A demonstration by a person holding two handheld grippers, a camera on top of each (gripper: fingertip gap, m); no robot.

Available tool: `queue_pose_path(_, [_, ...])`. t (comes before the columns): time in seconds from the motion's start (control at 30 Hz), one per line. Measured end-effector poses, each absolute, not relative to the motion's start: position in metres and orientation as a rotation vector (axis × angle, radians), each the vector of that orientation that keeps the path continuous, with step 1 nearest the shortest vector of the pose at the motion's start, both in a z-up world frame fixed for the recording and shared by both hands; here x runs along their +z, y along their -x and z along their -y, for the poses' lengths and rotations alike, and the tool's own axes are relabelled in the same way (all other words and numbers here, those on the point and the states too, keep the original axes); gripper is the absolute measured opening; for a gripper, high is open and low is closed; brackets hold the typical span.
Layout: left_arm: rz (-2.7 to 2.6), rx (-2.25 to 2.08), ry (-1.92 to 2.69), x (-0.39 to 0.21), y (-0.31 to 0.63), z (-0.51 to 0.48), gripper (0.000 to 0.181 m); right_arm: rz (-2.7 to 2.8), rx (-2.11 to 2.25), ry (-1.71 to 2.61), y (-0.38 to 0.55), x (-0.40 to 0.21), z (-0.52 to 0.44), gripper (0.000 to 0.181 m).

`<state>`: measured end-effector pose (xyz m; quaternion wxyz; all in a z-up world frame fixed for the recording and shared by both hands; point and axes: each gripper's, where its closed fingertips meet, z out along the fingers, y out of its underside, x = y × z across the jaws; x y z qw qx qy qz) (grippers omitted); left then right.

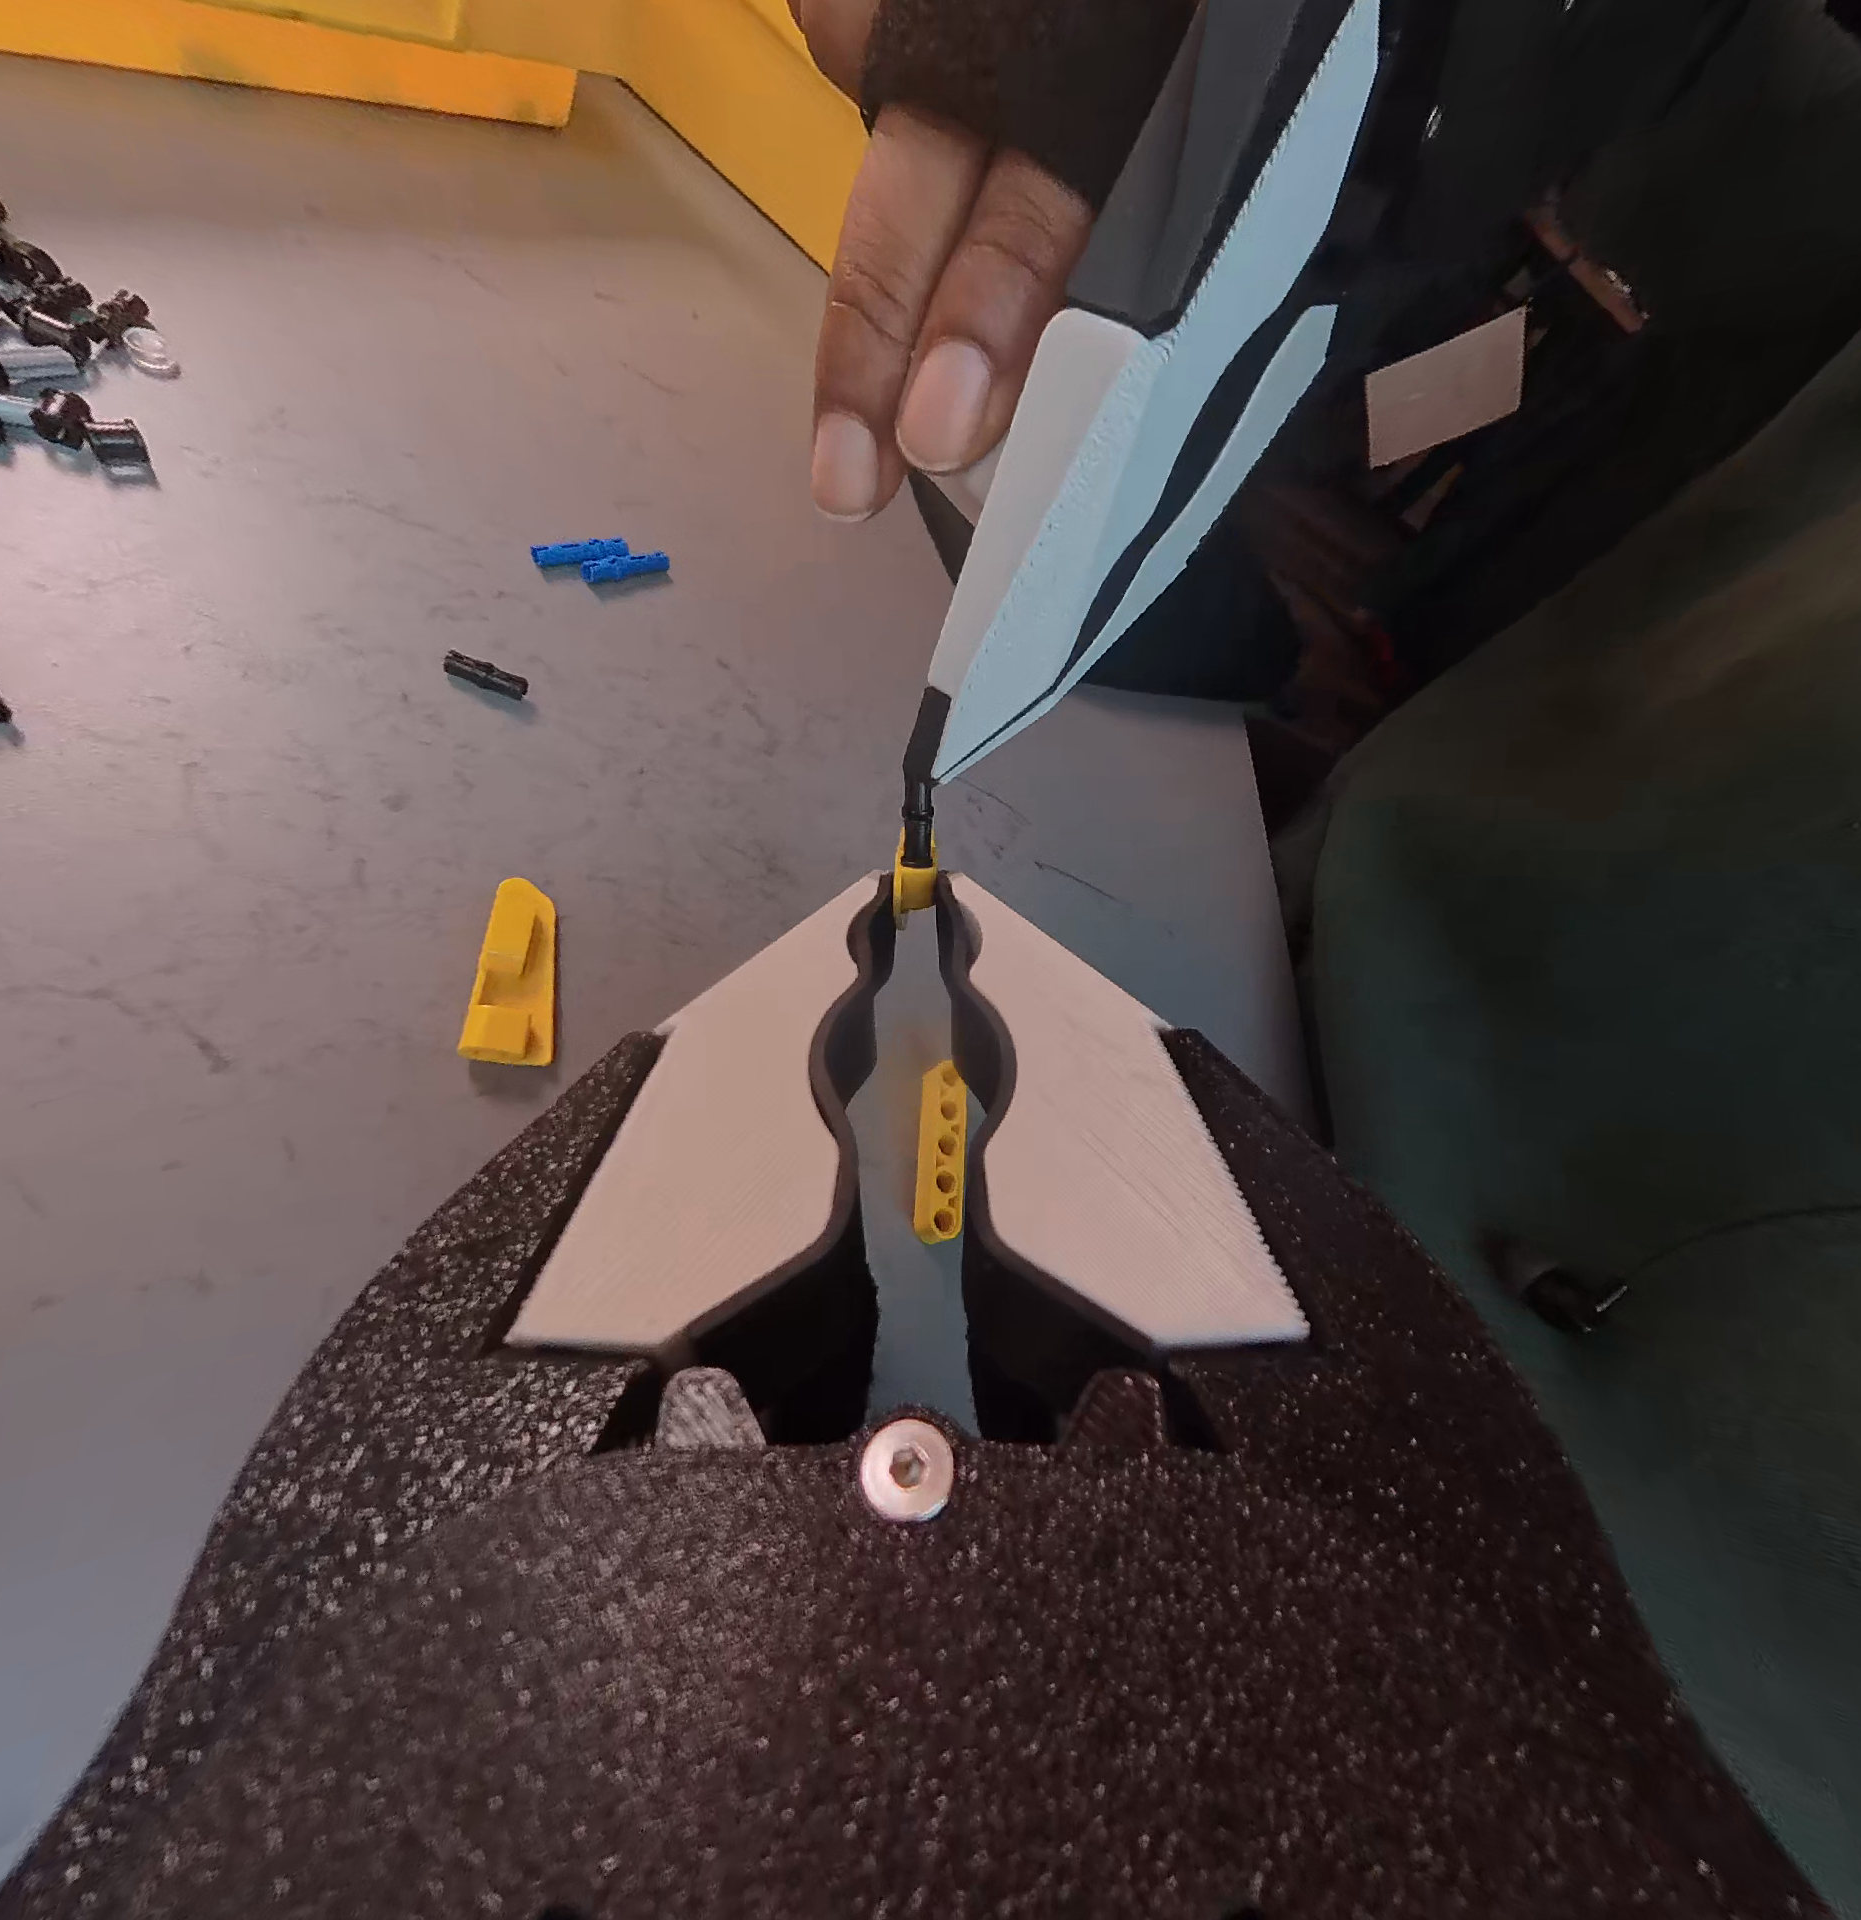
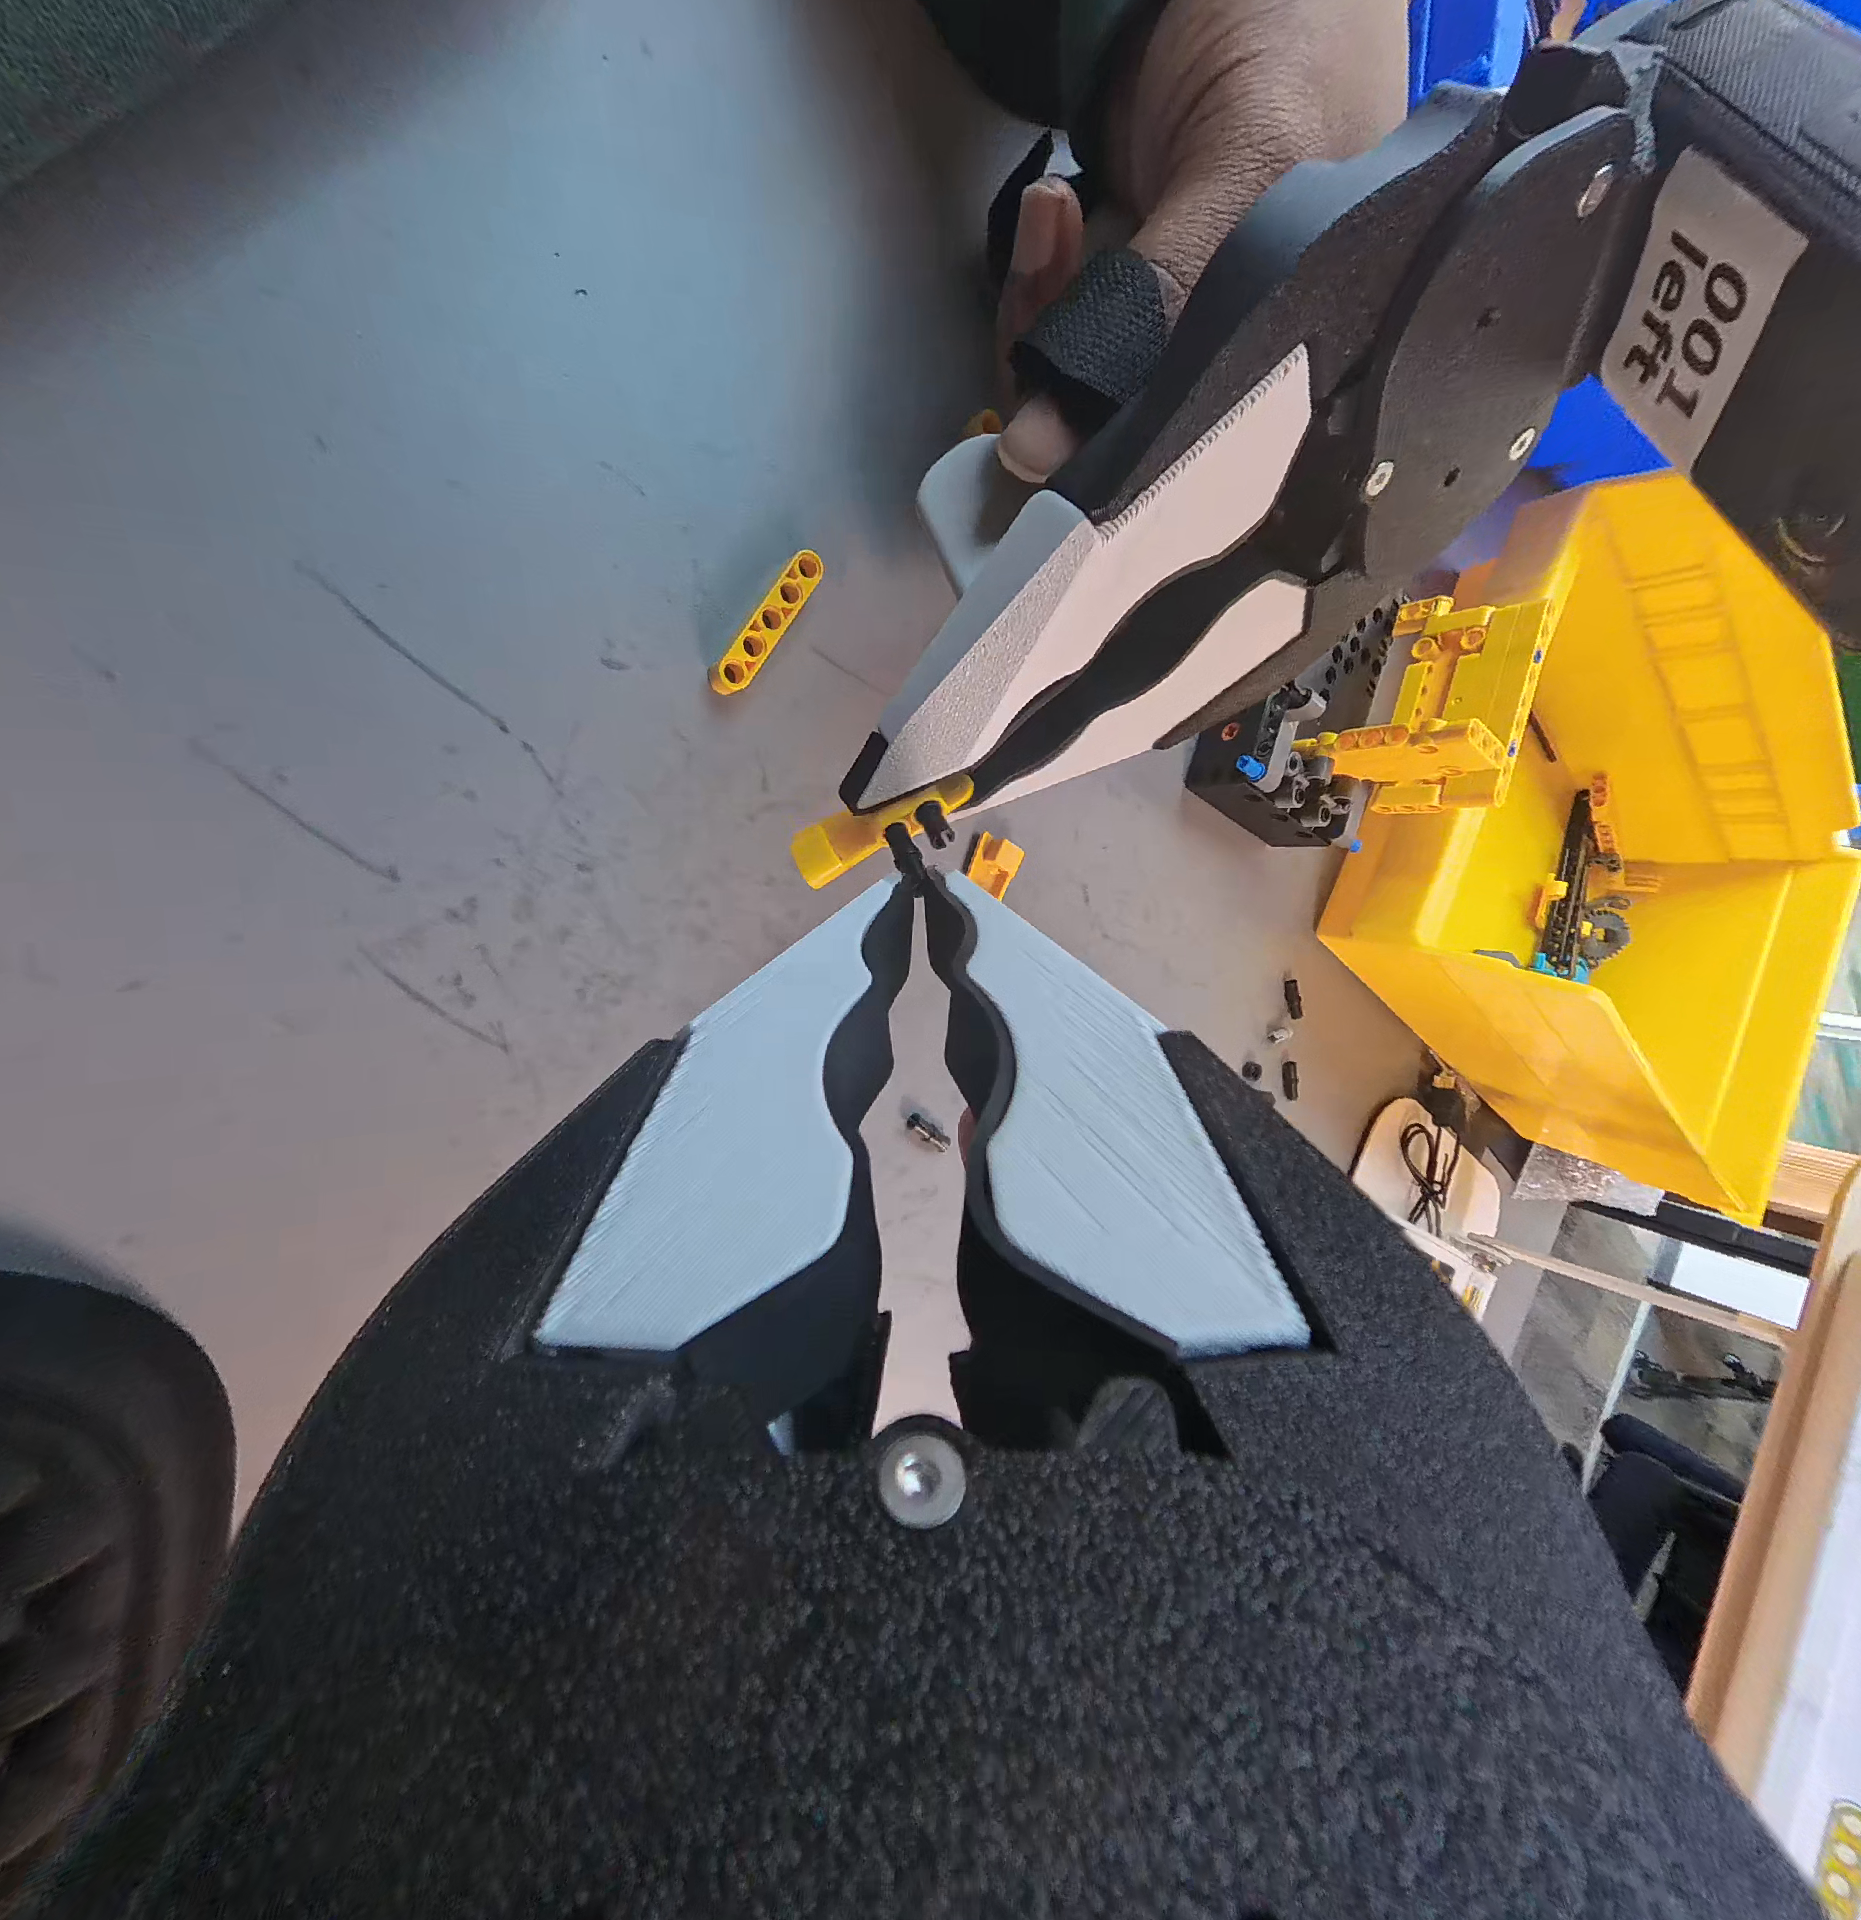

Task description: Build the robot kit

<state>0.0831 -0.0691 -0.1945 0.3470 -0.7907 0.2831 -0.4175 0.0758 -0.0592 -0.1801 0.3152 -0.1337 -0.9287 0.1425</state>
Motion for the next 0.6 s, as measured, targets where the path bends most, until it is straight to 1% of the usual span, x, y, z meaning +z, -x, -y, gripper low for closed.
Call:
queue_pose_path(0.13, [-0.686, -1.097, 1.95, -0.173, -0.082, 0.063, 0.006, 2.44, 0.4, 0.357, -0.081, -0.183, 0.061, 0.0])
queue_pose_path(0.2, [-0.743, -0.991, 1.966, -0.176, -0.081, 0.062, 0.006, 2.402, 0.362, 0.323, -0.076, -0.175, 0.061, 0.0])
queue_pose_path(0.37, [-0.703, -0.981, 1.983, -0.179, -0.072, 0.059, 0.006, 2.435, 0.327, 0.346, -0.074, -0.175, 0.055, 0.0])
queue_pose_path(0.5, [-0.667, -0.962, 1.992, -0.183, -0.067, 0.053, 0.006, 2.367, 0.346, 0.599, -0.071, -0.184, 0.025, 0.0])
queue_pose_path(0.53, [-0.653, -0.959, 1.977, -0.181, -0.065, 0.051, 0.006, 2.332, 0.374, 0.702, -0.071, -0.185, 0.016, 0.002])
queue_pose_path(0.6, [-0.625, -0.945, 1.93, -0.174, -0.06, 0.046, 0.006, 2.227, 0.442, 0.934, -0.069, -0.185, -0.004, 0.011])
